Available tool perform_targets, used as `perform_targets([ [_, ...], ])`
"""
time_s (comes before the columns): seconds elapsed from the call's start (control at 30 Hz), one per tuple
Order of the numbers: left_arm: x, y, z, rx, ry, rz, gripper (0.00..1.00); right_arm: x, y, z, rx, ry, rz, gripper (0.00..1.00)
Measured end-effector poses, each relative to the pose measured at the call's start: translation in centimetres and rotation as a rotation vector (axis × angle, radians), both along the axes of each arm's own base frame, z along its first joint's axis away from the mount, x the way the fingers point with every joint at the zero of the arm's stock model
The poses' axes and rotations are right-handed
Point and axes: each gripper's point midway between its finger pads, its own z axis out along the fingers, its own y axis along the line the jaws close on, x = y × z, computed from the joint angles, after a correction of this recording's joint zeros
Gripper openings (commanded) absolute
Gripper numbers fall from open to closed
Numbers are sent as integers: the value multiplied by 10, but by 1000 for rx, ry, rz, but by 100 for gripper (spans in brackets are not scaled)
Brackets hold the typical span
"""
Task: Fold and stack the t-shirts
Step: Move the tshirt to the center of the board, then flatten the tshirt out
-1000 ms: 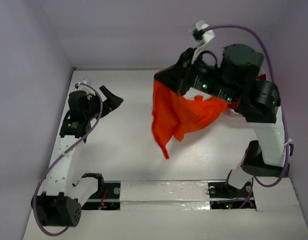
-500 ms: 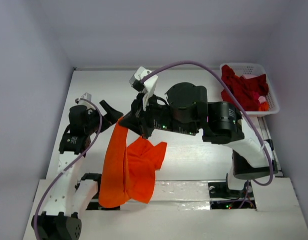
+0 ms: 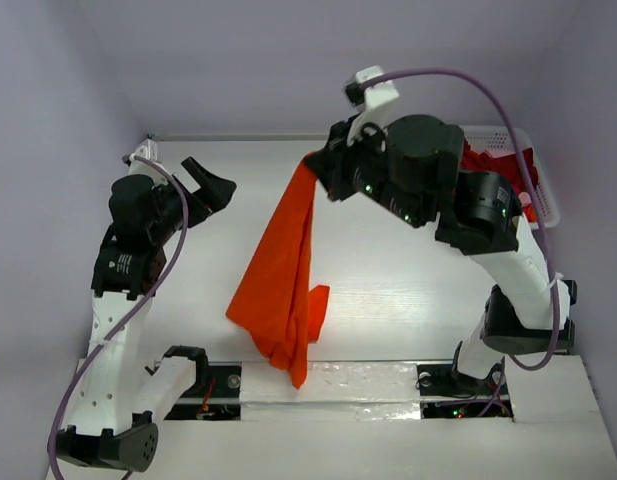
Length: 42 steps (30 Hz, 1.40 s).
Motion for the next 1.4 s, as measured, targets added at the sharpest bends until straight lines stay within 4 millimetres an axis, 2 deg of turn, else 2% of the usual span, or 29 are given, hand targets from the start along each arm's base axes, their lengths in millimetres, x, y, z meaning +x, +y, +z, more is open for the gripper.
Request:
perform_targets([
  [0.13, -1, -4, 2, -8, -10, -23, 94, 48, -40, 0, 6, 8, -182, 0],
  [0.2, -2, -8, -6, -15, 0, -45, 92, 62, -50, -4, -6, 14, -237, 0],
  [0.27, -7, -13, -21, -24, 30, -70, 90, 71, -50, -6, -10, 18, -259, 0],
  [0.4, -25, -29, -57, -60, 96, -153, 84, 75, -36, -20, -34, 42, -242, 0],
  [0.5, -39, -43, -77, -89, 134, -227, 91, 75, -28, -26, -44, 56, -222, 0],
  [0.57, -47, -51, -83, -106, 145, -275, 94, 76, -25, -28, -48, 60, -215, 0],
  [0.73, -59, -62, -91, -120, 131, -346, 94, 76, -22, -29, -48, 62, -207, 0],
  [0.8, -64, -66, -102, -131, 129, -373, 93, 76, -21, -28, -44, 63, -204, 0],
  [1.0, -82, -79, -155, -162, 210, -451, 90, 78, -22, -28, -38, 69, -201, 0],
  [1.1, -92, -88, -174, -177, 248, -500, 90, 79, -22, -29, -36, 75, -193, 0],
  [1.17, -97, -93, -177, -185, 257, -521, 92, 78, -19, -31, -36, 83, -173, 0],
  [1.3, -94, -94, -165, -192, 214, -510, 93, 73, -8, -40, -49, 103, -115, 0],
  [1.4, -88, -91, -134, -196, 127, -481, 94, 70, -6, -38, -51, 100, -88, 0],
])
